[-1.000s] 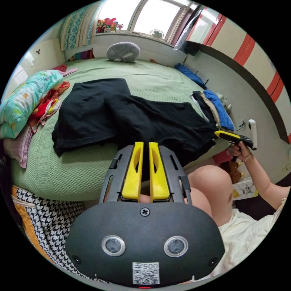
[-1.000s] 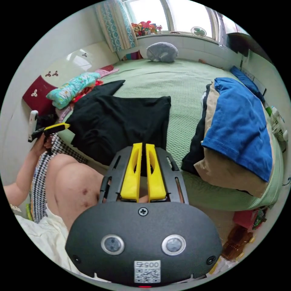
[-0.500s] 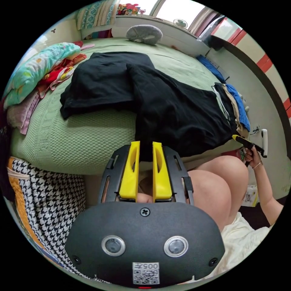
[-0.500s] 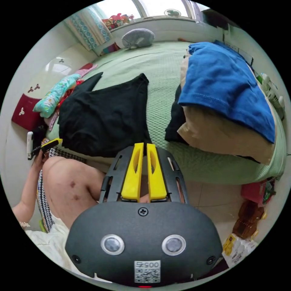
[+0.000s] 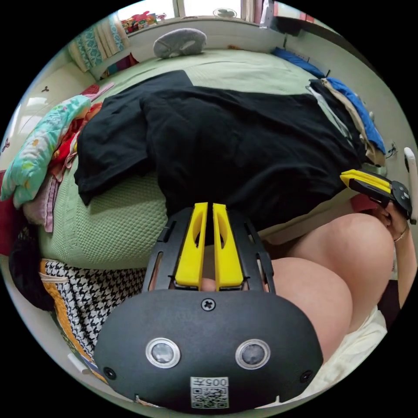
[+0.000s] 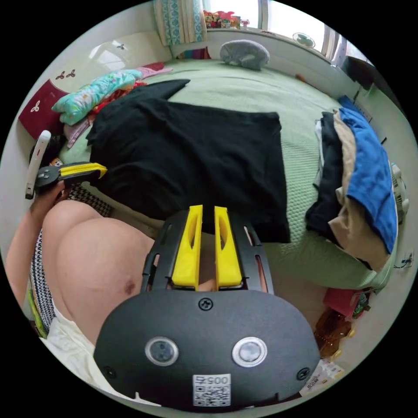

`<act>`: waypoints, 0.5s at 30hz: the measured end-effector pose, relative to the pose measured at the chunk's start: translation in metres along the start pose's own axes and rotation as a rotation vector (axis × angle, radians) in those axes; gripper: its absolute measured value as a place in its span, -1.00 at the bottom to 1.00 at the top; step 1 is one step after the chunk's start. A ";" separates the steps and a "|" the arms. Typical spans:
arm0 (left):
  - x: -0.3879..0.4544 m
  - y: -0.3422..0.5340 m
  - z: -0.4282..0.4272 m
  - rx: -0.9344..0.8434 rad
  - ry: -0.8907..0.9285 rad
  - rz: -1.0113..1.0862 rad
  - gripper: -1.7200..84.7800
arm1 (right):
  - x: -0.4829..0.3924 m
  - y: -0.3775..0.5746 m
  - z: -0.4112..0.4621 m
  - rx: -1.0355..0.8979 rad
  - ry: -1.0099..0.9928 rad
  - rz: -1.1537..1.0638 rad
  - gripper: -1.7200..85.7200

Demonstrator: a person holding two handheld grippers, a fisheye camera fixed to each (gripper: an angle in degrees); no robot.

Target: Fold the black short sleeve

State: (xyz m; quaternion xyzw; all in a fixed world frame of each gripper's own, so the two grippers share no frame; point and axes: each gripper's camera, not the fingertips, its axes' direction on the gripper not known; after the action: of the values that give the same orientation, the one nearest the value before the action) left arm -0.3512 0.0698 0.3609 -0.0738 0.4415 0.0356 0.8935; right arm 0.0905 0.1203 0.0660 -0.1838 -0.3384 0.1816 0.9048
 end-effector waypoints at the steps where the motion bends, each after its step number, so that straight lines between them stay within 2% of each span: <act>1: 0.006 -0.003 -0.001 0.008 -0.020 0.002 -0.86 | -0.003 0.003 0.009 0.003 0.019 -0.002 -0.88; 7: 0.044 -0.034 0.002 -0.046 -0.154 0.024 -0.87 | -0.018 0.008 0.022 0.047 0.060 -0.029 -0.93; 15: 0.043 -0.057 -0.010 -0.053 -0.046 -0.053 -0.90 | -0.027 0.006 0.027 0.048 0.075 -0.013 -0.92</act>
State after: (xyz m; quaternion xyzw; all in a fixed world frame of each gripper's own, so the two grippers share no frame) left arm -0.3256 0.0119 0.3267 -0.1083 0.4178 0.0253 0.9017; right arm 0.0522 0.1190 0.0681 -0.1666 -0.3011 0.1765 0.9222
